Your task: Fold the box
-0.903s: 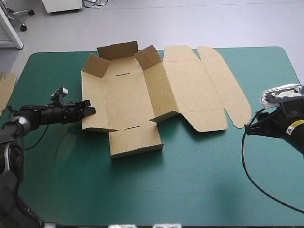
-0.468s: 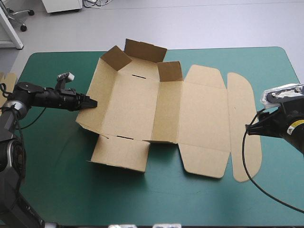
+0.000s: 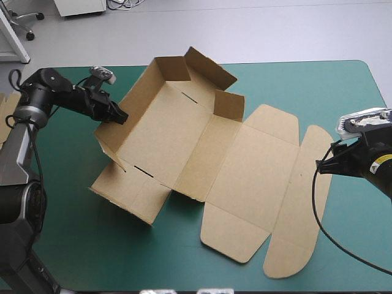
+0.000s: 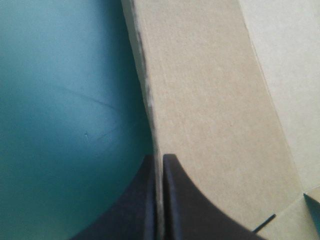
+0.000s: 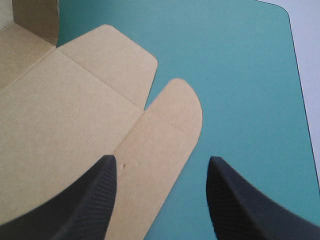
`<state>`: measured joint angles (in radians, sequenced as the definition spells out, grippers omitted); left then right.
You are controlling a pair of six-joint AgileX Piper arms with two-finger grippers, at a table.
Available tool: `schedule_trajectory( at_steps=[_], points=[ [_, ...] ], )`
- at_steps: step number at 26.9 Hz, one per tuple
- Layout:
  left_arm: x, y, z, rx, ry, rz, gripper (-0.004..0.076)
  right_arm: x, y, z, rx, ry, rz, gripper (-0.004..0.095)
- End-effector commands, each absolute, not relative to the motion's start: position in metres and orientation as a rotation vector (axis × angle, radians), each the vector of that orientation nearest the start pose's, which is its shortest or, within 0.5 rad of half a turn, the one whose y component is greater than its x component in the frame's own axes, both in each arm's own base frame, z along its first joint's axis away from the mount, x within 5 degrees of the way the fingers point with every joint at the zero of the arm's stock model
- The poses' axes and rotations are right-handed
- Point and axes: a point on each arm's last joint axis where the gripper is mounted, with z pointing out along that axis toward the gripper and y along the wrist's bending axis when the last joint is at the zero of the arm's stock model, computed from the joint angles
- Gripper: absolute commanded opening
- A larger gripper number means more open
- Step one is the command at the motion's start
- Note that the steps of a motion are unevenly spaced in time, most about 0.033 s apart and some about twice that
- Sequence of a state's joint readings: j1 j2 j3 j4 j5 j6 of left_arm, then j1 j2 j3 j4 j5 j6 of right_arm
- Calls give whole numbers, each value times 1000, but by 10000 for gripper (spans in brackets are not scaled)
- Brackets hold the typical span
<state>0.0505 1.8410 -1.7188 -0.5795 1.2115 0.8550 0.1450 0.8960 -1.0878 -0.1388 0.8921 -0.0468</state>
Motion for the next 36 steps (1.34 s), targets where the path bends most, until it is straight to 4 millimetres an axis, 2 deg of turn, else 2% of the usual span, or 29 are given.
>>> schedule_trajectory(
  at_steps=[1, 5, 7, 9, 13, 18, 19, 20, 26, 31, 33, 36],
  points=[
    [377, -57, 367, 1139, 2295, -360, -14, 162, 14, 422, -221, 2066, -89, 512],
    [375, -80, 388, 1334, 2144, -192, -14, 162, 15, 423, -217, 2065, -72, 512],
    [374, -91, 399, 1428, 2014, -134, -14, 162, 15, 423, -219, 2063, -77, 512],
    [376, -99, 408, 1449, 1911, -75, -14, 162, 15, 423, -219, 2063, -77, 512],
    [384, -112, 420, 1383, 1779, 24, -14, 162, 15, 423, -218, 2064, -75, 512],
    [380, -139, 424, 1513, 1624, 185, -15, 162, 15, 423, -219, 2063, -77, 512],
    [374, -152, 427, 1556, 1585, 278, -15, 162, 15, 423, -219, 2063, -77, 512],
    [370, -157, 428, 1565, 1576, 311, -15, 162, 15, 423, -219, 2063, -77, 512],
    [344, -185, 430, 1552, 1563, 384, -15, 162, 15, 423, -211, 2064, -72, 512],
    [317, -202, 419, 1523, 1493, 470, -15, 162, 15, 423, -211, 2064, -74, 512],
    [299, -206, 406, 1548, 1432, 537, -15, 161, 13, 425, -216, 2060, -106, 512],
    [274, -204, 395, 1447, 1390, 552, -15, 155, 11, 444, -194, 2024, -104, 512]
  ],
)
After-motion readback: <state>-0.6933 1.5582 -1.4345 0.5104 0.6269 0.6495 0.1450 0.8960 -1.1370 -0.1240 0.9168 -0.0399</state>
